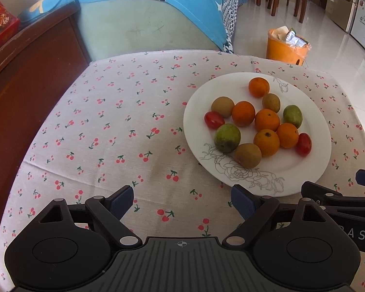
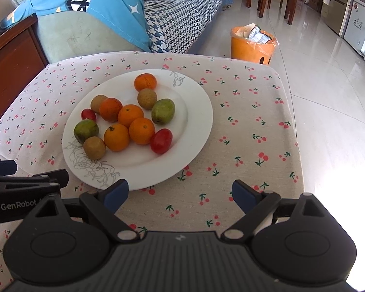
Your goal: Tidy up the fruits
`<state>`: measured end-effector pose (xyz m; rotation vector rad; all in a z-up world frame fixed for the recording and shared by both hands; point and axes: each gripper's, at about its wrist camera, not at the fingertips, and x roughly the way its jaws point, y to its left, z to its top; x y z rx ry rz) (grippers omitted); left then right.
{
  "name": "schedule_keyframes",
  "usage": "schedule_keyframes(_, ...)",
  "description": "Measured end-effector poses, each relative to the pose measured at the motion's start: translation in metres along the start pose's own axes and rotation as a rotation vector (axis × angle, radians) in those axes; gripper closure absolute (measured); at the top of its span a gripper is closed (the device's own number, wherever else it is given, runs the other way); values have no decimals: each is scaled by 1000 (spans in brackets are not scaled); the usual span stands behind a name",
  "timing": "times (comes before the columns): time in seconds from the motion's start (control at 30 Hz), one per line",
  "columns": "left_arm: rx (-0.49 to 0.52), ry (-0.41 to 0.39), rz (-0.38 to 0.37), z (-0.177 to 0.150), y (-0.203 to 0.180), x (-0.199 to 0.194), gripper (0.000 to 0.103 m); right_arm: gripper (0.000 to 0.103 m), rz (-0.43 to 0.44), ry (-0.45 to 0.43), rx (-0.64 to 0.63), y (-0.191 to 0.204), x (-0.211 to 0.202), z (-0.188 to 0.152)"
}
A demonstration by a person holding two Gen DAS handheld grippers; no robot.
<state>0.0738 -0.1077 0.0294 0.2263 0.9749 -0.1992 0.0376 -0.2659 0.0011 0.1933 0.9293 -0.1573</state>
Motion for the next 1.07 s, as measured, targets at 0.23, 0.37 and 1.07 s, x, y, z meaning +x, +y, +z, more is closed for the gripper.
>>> schedule_keyframes(0.23, 2, -11, 19, -3, 2, -4, 14, 11, 6, 0, -7, 3, -2, -2)
schedule_keyframes(0.37, -7, -15, 22, -8, 7, -9, 15, 11, 11, -8, -25, 8, -5, -5)
schedule_keyframes(1.07, -86, 15, 60, -73, 39, -36, 17, 11, 48, -31, -46, 41, -27, -63)
